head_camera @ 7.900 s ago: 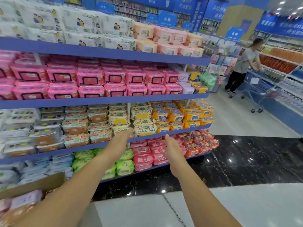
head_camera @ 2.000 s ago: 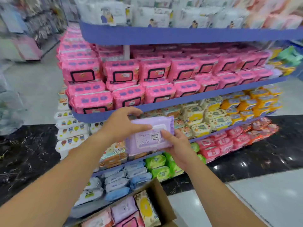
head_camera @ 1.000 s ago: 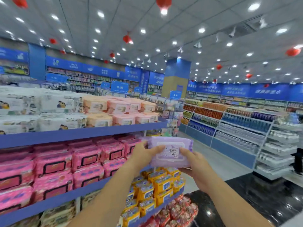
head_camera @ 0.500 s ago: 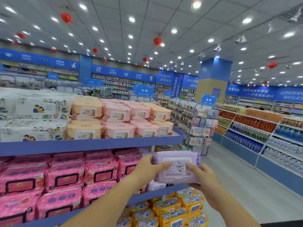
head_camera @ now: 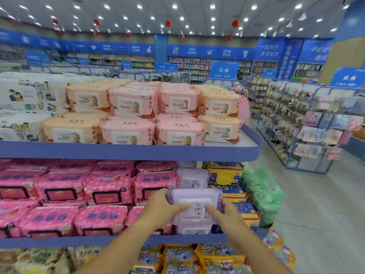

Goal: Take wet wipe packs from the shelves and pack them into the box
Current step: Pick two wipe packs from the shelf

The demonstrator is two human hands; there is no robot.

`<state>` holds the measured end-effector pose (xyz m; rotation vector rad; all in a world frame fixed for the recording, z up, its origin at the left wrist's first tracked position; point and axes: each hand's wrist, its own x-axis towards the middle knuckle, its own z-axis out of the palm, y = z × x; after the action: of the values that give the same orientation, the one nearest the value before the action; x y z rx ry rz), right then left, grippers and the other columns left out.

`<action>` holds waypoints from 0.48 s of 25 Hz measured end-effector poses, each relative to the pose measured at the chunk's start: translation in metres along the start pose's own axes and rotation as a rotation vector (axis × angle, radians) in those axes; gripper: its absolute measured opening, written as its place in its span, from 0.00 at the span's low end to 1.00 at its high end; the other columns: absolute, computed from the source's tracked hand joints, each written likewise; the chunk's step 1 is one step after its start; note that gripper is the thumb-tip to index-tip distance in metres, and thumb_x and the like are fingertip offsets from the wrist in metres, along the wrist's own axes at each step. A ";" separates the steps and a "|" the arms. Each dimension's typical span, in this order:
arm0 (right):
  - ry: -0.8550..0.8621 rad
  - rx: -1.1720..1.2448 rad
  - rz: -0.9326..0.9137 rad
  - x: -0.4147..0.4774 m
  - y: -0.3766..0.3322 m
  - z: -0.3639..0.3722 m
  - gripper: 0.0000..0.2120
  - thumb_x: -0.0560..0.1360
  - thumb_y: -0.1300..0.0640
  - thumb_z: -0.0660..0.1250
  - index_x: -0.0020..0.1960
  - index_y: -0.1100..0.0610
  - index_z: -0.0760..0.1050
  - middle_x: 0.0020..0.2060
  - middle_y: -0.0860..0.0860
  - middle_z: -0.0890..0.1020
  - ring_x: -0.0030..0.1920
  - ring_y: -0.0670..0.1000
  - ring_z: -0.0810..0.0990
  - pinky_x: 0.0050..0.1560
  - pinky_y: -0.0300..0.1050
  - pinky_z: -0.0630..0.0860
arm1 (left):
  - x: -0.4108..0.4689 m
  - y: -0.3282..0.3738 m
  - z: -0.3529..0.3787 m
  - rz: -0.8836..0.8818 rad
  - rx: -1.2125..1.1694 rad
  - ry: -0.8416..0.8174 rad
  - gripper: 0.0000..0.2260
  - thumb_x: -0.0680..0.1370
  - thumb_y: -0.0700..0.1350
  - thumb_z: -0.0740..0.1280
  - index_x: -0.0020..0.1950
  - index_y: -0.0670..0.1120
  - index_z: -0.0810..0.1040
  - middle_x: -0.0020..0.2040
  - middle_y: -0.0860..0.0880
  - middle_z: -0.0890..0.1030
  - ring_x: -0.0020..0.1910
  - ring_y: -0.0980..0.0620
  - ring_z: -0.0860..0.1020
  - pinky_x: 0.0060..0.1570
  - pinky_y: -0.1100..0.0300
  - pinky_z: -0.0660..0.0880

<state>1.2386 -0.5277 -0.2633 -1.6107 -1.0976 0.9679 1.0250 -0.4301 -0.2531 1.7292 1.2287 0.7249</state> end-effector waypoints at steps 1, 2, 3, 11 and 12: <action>-0.020 0.006 0.016 0.013 0.006 -0.006 0.19 0.76 0.41 0.70 0.64 0.43 0.73 0.60 0.42 0.80 0.60 0.48 0.80 0.63 0.56 0.76 | 0.012 -0.004 0.010 -0.013 0.039 0.025 0.30 0.63 0.60 0.82 0.51 0.40 0.76 0.46 0.38 0.81 0.36 0.53 0.73 0.37 0.59 0.71; -0.035 0.006 0.025 0.026 0.013 -0.011 0.18 0.77 0.43 0.69 0.65 0.43 0.72 0.60 0.42 0.80 0.59 0.47 0.80 0.63 0.56 0.76 | 0.023 -0.005 0.020 -0.024 0.075 0.044 0.30 0.63 0.61 0.82 0.52 0.41 0.76 0.48 0.39 0.82 0.37 0.51 0.73 0.39 0.56 0.72; -0.033 0.001 0.026 0.038 0.019 -0.016 0.17 0.78 0.44 0.69 0.65 0.44 0.72 0.60 0.43 0.80 0.59 0.47 0.80 0.62 0.55 0.77 | 0.034 -0.004 0.028 -0.036 0.118 0.050 0.30 0.63 0.61 0.81 0.53 0.43 0.76 0.48 0.41 0.82 0.38 0.51 0.74 0.41 0.54 0.74; 0.025 -0.054 -0.030 0.120 0.041 -0.024 0.11 0.79 0.58 0.69 0.60 0.47 0.76 0.55 0.44 0.84 0.50 0.39 0.82 0.48 0.37 0.78 | 0.117 0.001 0.039 0.312 0.986 0.177 0.31 0.68 0.72 0.68 0.59 0.49 0.80 0.60 0.50 0.78 0.61 0.46 0.72 0.63 0.51 0.68; 0.020 -0.067 -0.026 0.127 0.042 -0.020 0.12 0.79 0.60 0.69 0.60 0.49 0.76 0.55 0.45 0.84 0.50 0.39 0.82 0.46 0.34 0.77 | 0.122 -0.004 0.037 0.341 1.051 0.185 0.31 0.68 0.72 0.68 0.58 0.49 0.82 0.59 0.49 0.78 0.61 0.45 0.73 0.63 0.49 0.68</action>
<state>1.3038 -0.4190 -0.3115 -1.6527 -1.1444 0.9047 1.0961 -0.3263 -0.2766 2.8234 1.6074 0.4338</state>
